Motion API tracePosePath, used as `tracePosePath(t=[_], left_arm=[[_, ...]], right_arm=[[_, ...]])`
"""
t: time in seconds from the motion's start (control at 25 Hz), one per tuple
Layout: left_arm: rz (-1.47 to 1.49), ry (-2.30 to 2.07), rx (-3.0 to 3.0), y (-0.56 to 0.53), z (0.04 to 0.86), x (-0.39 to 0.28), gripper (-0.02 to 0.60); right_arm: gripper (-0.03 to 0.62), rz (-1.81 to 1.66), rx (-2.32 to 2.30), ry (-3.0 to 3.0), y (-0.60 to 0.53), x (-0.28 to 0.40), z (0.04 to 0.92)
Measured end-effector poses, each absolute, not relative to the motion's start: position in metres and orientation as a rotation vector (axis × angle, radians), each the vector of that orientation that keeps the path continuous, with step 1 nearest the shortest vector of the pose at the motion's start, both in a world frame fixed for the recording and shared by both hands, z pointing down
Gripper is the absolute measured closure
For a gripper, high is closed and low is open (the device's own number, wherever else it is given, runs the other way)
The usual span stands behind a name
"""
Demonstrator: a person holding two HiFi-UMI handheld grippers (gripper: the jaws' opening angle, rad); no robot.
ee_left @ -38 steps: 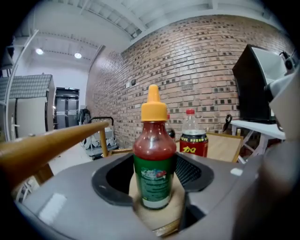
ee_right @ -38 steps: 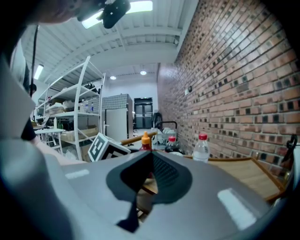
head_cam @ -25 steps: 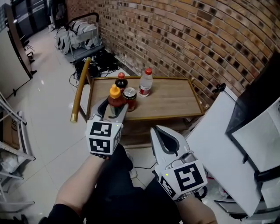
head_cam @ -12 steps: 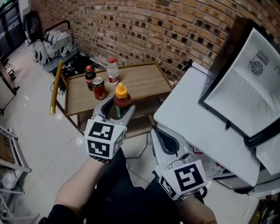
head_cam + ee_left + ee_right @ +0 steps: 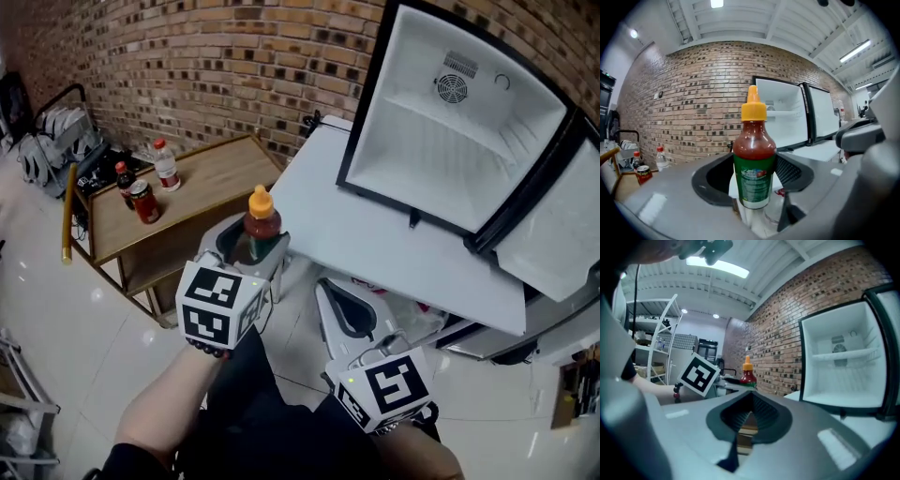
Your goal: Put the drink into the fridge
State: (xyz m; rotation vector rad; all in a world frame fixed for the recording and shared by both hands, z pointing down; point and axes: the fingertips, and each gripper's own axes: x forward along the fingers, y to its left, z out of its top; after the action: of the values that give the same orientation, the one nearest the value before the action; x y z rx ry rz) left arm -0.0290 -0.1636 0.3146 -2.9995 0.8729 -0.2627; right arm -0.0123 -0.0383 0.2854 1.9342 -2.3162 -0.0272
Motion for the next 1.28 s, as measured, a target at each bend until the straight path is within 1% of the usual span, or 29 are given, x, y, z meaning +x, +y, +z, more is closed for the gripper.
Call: tracePosePath(t=[0.28, 0.52, 0.8, 1.28], left_arm=[[-0.258, 0.621, -3.040, -0.111, 0.300, 0.049, 0.301], [-0.279, 0.500, -3.057, -0.088, 0.297, 0.103, 0.301], [-0.285, 0.426, -3.055, -0.106, 0.292, 0.157, 0.301], [-0.309, 0.337, -3.050, -0.147, 0.282, 0.241, 0.301]], right_arm=[[0.594, -0.056, 2.096, -2.200, 0.011, 0.045, 0.273], [0.594, -0.009, 2.150, -2.170, 0.024, 0.085, 0.281], [0.594, 0.062, 2.195, -2.157, 0.003, 0.130, 0.296], [0.594, 0.011, 2.290, -2.110, -0.033, 0.204, 0.279]])
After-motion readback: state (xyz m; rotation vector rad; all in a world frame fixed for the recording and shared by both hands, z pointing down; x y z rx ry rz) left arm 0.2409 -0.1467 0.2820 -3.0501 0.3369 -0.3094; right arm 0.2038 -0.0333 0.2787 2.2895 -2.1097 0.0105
